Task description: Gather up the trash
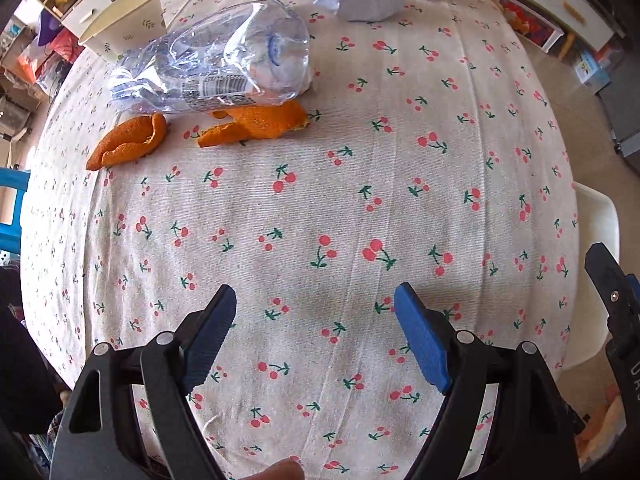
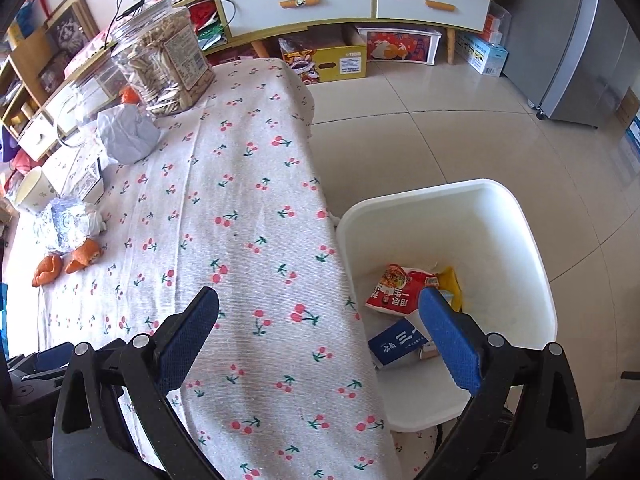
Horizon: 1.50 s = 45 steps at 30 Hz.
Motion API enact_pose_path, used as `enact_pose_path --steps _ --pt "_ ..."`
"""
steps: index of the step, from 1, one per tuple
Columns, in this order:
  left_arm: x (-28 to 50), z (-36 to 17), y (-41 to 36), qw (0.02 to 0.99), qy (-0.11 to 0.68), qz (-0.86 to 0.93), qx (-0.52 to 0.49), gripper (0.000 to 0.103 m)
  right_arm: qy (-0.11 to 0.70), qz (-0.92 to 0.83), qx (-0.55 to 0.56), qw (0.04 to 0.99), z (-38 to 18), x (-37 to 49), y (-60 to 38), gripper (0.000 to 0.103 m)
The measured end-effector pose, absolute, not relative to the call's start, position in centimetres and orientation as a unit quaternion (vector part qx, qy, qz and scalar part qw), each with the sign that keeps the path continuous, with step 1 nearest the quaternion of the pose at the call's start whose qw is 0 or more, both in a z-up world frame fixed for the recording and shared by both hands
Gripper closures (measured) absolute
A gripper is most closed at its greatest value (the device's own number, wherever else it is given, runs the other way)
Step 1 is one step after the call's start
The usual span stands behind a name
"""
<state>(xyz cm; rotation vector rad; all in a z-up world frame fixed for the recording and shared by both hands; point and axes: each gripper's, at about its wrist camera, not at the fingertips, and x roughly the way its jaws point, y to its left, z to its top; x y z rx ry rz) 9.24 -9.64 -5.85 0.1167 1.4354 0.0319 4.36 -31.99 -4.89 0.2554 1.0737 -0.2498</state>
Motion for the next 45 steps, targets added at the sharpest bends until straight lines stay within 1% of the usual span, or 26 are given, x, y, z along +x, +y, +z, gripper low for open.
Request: enact_pose_path --steps 6,13,19,22,27,30,31,33,34,35,36,37,38,40,42,45 --pt "9.5 -5.6 -4.6 0.755 0.652 0.041 0.052 0.024 0.516 -0.092 0.108 0.845 -5.0 5.3 -29.4 0.007" --pt "11.2 -5.2 2.8 0.774 0.623 0.068 0.091 0.024 0.519 -0.078 0.092 0.846 -5.0 5.9 -27.3 0.007" --pt "14.4 -5.9 7.2 0.789 0.599 0.058 0.12 0.024 0.525 -0.073 0.083 0.844 -5.4 6.3 -26.3 0.007" --pt "16.3 -6.4 8.5 0.794 0.592 0.038 0.135 0.024 0.527 -0.069 0.081 0.843 -5.5 6.6 -25.8 0.007" --pt "19.9 -7.8 5.9 0.8 0.577 0.007 0.163 0.024 0.528 -0.063 0.073 0.844 -5.5 6.9 -24.8 0.007" --pt "21.1 -8.2 6.3 0.809 0.566 -0.002 0.159 0.025 0.53 -0.06 0.075 0.842 -5.6 7.0 -24.5 0.007" --pt "20.6 -8.2 6.1 0.811 0.565 -0.005 0.151 0.033 0.531 -0.06 0.075 0.842 -5.6 7.1 -24.4 0.007" --pt "20.5 -8.2 6.5 0.812 0.57 -0.011 0.126 0.044 0.532 -0.06 0.075 0.841 -5.6 7.2 -24.2 0.007" --pt "19.4 -7.7 5.2 0.81 0.575 -0.014 0.115 0.055 0.532 -0.059 0.075 0.841 -5.6 7.2 -24.1 0.007" --pt "19.4 -7.5 5.4 0.811 0.574 -0.01 0.111 0.062 0.532 -0.059 0.075 0.841 -5.6 7.3 -23.9 0.007" --pt "19.3 -7.2 5.5 0.812 0.575 -0.004 0.105 0.077 0.531 -0.058 0.075 0.842 -5.5 7.3 -23.8 0.007" --pt "18.8 -7.0 5.7 0.81 0.58 -0.007 0.082 0.09 0.531 -0.057 0.074 0.842 -5.5 7.3 -23.7 0.007" --pt "18.8 -6.8 6.5 0.807 0.588 -0.012 0.049 0.094 0.53 -0.056 0.073 0.843 -5.5 7.3 -23.6 0.007" --pt "18.7 -6.5 8.1 0.805 0.593 -0.014 0.003 0.099 0.529 -0.053 0.072 0.844 -5.4 7.3 -23.4 0.007" --pt "18.3 -6.1 9.0 0.807 0.59 -0.017 -0.017 0.099 0.529 -0.052 0.071 0.844 -5.5 7.4 -23.2 0.007" --pt "17.7 -5.6 9.2 0.811 0.584 -0.03 -0.017 0.099 0.535 -0.048 0.071 0.841 -5.8 7.4 -22.9 0.007"
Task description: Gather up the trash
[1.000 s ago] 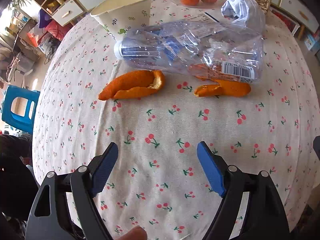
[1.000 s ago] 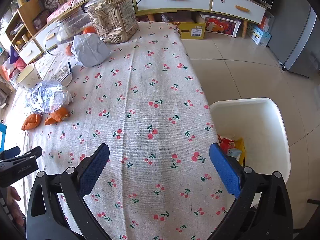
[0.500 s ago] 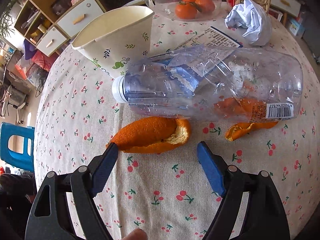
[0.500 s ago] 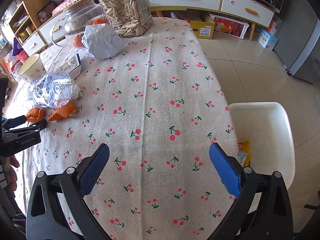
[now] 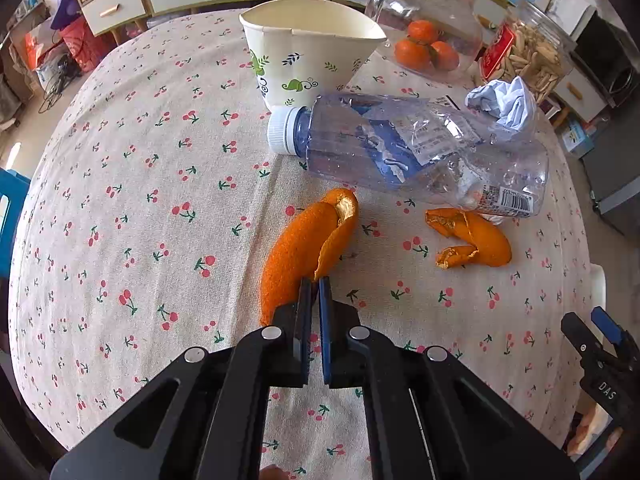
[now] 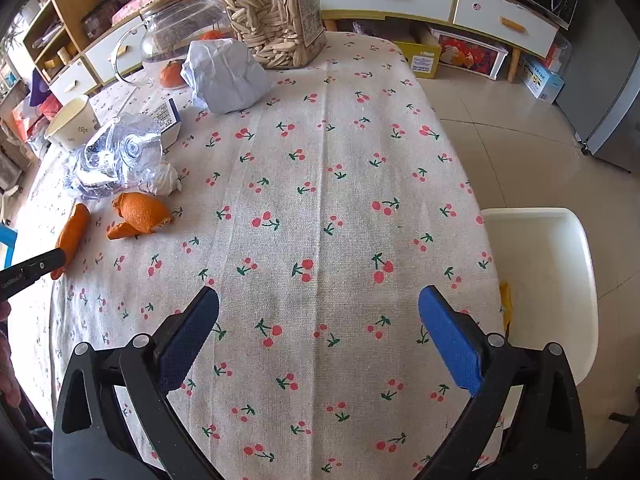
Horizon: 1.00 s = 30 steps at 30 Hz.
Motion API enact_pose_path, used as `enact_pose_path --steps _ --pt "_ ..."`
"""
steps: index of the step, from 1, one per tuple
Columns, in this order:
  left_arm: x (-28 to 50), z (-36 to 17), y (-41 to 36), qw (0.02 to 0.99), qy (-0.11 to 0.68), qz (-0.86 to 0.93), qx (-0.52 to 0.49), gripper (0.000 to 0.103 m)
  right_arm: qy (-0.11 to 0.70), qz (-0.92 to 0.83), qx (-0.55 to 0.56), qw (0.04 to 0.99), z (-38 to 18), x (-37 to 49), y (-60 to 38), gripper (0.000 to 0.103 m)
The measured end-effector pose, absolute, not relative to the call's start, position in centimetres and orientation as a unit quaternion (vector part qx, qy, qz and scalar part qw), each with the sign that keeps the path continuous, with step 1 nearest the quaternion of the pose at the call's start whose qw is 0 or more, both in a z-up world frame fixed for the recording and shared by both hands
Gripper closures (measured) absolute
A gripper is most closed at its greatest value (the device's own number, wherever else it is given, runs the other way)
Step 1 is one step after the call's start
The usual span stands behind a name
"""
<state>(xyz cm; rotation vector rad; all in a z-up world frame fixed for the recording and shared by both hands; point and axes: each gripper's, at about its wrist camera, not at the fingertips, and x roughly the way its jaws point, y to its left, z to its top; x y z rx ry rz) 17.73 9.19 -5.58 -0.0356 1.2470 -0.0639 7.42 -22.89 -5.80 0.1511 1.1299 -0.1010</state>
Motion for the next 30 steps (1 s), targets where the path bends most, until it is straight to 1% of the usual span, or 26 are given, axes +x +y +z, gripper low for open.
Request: enact_pose_path --steps 3,7,9,11,12,13,14,15,23,27,29,30 --pt "17.1 -4.9 8.7 0.814 0.58 -0.033 -0.022 0.1 0.536 -0.044 0.065 0.841 -5.8 7.3 -22.5 0.007" --pt "15.8 -5.0 7.6 0.794 0.601 -0.057 -0.065 0.1 0.532 -0.047 0.063 0.843 -5.6 7.1 -22.7 0.007" --pt "15.5 -5.6 6.8 0.794 0.604 -0.049 -0.046 0.099 0.533 -0.048 0.069 0.842 -5.6 7.1 -22.9 0.007" --pt "14.4 -5.5 4.8 0.798 0.601 -0.043 -0.014 0.096 0.534 -0.047 0.07 0.841 -5.6 7.2 -23.0 0.007" --pt "13.8 -5.3 4.0 0.799 0.599 -0.046 -0.013 0.086 0.534 -0.046 0.069 0.841 -5.6 7.2 -23.0 0.007" --pt "13.9 -5.3 3.9 0.799 0.598 -0.05 -0.017 0.064 0.534 -0.046 0.068 0.841 -5.6 7.3 -23.0 0.007" --pt "14.0 -5.2 3.7 0.802 0.595 -0.049 -0.017 0.054 0.534 -0.046 0.067 0.842 -5.6 7.3 -23.0 0.007" --pt "14.1 -5.1 3.5 0.805 0.591 -0.046 -0.012 0.048 0.534 -0.047 0.067 0.842 -5.7 7.4 -23.0 0.007" --pt "15.1 -5.4 2.6 0.813 0.581 -0.026 0.031 0.048 0.541 -0.043 0.062 0.838 -6.1 7.7 -22.6 0.007" --pt "15.4 -6.4 2.2 0.809 0.584 -0.018 0.061 0.049 0.54 -0.043 0.054 0.839 -6.2 7.8 -22.1 0.007" --pt "15.4 -6.3 2.0 0.813 0.577 -0.008 0.073 0.065 0.538 -0.043 0.05 0.84 -6.2 7.7 -22.0 0.007" --pt "15.4 -6.2 2.2 0.813 0.579 -0.011 0.066 0.076 0.536 -0.043 0.048 0.842 -6.1 7.7 -21.9 0.007"
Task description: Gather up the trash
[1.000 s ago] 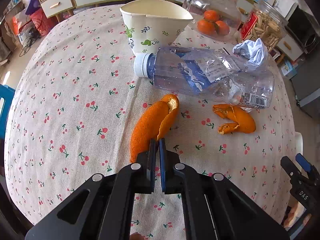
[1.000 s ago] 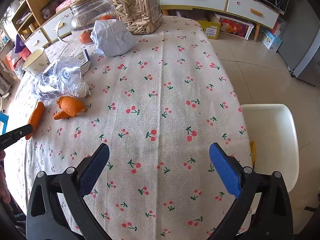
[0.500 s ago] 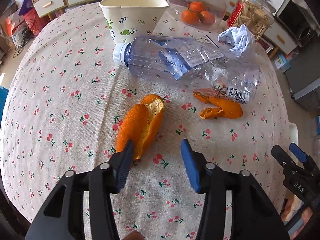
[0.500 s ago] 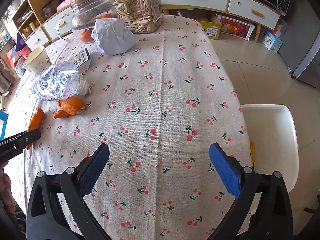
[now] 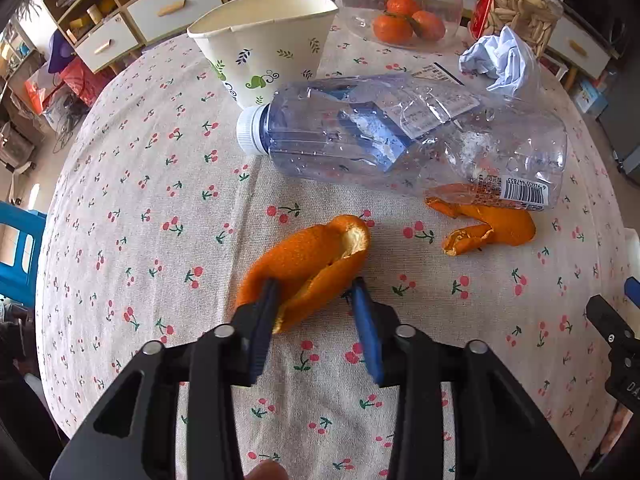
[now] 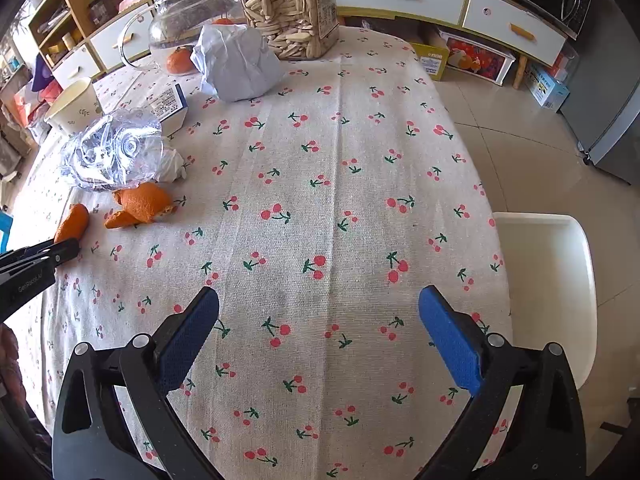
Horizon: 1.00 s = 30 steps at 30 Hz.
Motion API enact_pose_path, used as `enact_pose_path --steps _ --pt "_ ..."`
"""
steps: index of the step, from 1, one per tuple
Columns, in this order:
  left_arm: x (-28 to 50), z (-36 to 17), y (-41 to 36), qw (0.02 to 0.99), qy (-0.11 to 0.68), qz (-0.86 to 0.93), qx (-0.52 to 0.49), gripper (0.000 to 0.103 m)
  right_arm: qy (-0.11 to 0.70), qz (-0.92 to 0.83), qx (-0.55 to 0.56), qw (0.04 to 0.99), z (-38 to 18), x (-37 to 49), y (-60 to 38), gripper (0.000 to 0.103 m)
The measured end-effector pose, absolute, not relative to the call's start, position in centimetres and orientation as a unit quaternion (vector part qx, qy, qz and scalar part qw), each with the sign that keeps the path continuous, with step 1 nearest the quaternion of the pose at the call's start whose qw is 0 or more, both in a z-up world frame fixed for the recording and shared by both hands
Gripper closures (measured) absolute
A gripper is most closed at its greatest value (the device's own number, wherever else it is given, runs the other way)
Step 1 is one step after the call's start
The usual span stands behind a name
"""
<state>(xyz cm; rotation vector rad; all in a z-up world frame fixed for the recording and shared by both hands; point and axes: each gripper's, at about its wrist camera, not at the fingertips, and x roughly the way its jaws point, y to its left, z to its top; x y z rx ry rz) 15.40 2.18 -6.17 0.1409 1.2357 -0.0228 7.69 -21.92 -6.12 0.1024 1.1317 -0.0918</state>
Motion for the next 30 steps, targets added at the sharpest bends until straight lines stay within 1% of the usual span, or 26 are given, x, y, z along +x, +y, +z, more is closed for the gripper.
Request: enact_pose_path --steps 1,2,3,5,10,13,16,21,26,28,29,30 --pt "15.4 -6.1 2.6 0.809 0.586 -0.019 0.045 0.089 0.533 -0.044 0.046 0.844 -6.0 7.6 -21.8 0.007" --pt "15.3 -6.1 3.3 0.803 0.595 -0.024 0.026 0.096 0.528 -0.044 0.044 0.847 -5.9 7.6 -21.7 0.007" --pt "15.3 -6.2 3.7 0.8 0.599 -0.021 0.016 0.099 0.522 -0.042 0.043 0.851 -5.6 7.5 -21.7 0.007" --pt "14.9 -5.8 4.6 0.801 0.599 -0.008 0.005 0.1 0.51 -0.026 0.036 0.859 -4.9 7.6 -21.1 0.007" --pt "13.4 -3.4 7.2 0.81 0.583 0.001 -0.058 0.1 0.469 0.043 -0.01 0.882 -2.1 8.9 -18.1 0.007" --pt "13.0 -2.3 8.0 0.814 0.576 0.001 -0.074 0.1 0.443 0.093 -0.07 0.889 -0.7 10.3 -15.1 0.007" --pt "12.9 -1.9 8.9 0.815 0.574 0.008 -0.083 0.1 0.434 0.135 -0.145 0.879 0.1 12.0 -11.4 0.007" --pt "12.8 -0.2 10.4 0.823 0.559 0.007 -0.106 0.1 0.427 0.14 -0.274 0.85 -0.9 14.1 -5.9 0.007" --pt "12.9 0.6 11.2 0.825 0.553 0.001 -0.119 0.1 0.449 0.126 -0.313 0.827 -3.0 16.3 -3.1 0.007" --pt "12.9 0.4 11.5 0.822 0.555 0.003 -0.124 0.1 0.461 0.126 -0.306 0.823 -3.6 16.9 -2.8 0.014" --pt "13.0 0.4 11.7 0.821 0.557 0.005 -0.127 0.1 0.47 0.132 -0.296 0.821 -3.7 17.0 -2.7 0.022" --pt "13.0 0.3 11.9 0.819 0.558 0.007 -0.13 0.1 0.474 0.134 -0.287 0.821 -3.8 17.1 -2.7 0.026"
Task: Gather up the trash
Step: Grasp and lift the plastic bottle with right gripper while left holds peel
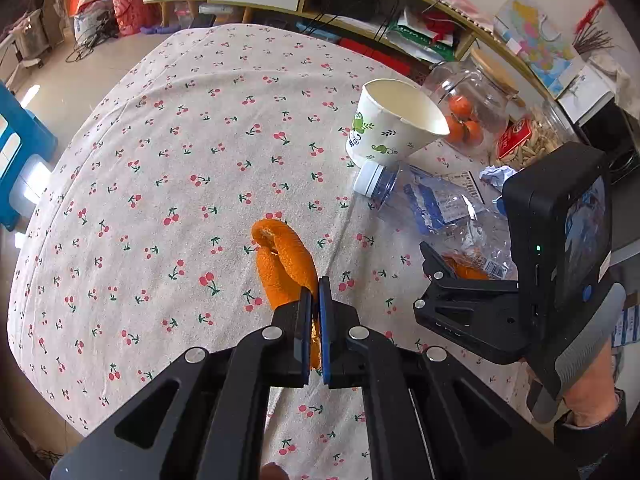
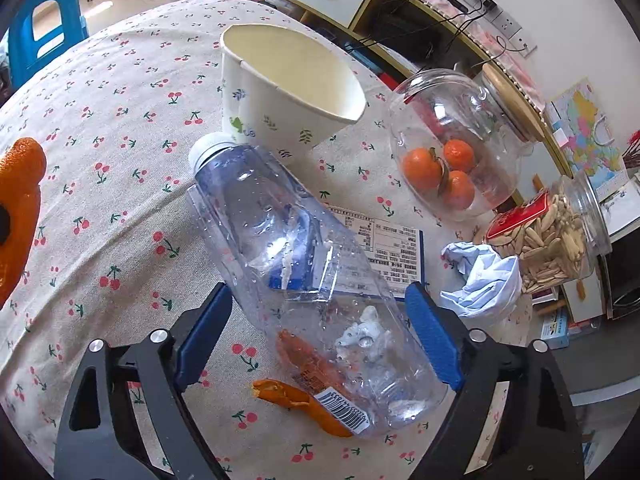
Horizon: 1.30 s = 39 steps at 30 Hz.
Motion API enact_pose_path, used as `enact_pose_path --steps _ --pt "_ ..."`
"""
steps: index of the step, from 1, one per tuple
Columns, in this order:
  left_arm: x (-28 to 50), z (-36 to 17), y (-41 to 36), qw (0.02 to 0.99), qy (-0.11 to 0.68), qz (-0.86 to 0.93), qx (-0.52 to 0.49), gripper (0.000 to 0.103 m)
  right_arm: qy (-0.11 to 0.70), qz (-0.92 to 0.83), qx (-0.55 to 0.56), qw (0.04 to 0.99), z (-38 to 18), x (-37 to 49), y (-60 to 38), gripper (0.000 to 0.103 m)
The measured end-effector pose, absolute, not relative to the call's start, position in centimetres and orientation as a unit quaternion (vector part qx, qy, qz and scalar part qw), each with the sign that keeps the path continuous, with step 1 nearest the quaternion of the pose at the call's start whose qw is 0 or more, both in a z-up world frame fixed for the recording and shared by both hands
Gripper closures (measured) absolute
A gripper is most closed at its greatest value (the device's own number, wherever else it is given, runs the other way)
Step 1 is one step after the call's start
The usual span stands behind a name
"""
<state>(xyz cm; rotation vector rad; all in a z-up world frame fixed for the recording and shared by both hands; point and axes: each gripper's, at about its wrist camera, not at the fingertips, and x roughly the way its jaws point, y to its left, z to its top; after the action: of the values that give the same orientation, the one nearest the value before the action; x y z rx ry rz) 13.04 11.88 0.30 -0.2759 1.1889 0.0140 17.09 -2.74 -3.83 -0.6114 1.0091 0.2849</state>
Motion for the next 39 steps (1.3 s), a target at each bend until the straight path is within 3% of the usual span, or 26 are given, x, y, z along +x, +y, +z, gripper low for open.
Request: enact_pose_path --steps 7,19,39 --pt "13.0 0.0 12.2 0.815 0.563 0.009 -0.136 0.1 0.475 0.153 -0.231 0.835 -2.6 15.1 -3.9 0.036" --pt "12.3 -0.4 11.2 0.813 0.568 0.007 -0.125 0.1 0.475 0.161 -0.104 0.859 -0.3 8.7 -9.2 0.037" --pt "12.3 -0.9 4.4 0.82 0.565 -0.029 -0.082 0.1 0.455 -0.008 0.023 0.89 -0.2 4.9 -25.1 0.036"
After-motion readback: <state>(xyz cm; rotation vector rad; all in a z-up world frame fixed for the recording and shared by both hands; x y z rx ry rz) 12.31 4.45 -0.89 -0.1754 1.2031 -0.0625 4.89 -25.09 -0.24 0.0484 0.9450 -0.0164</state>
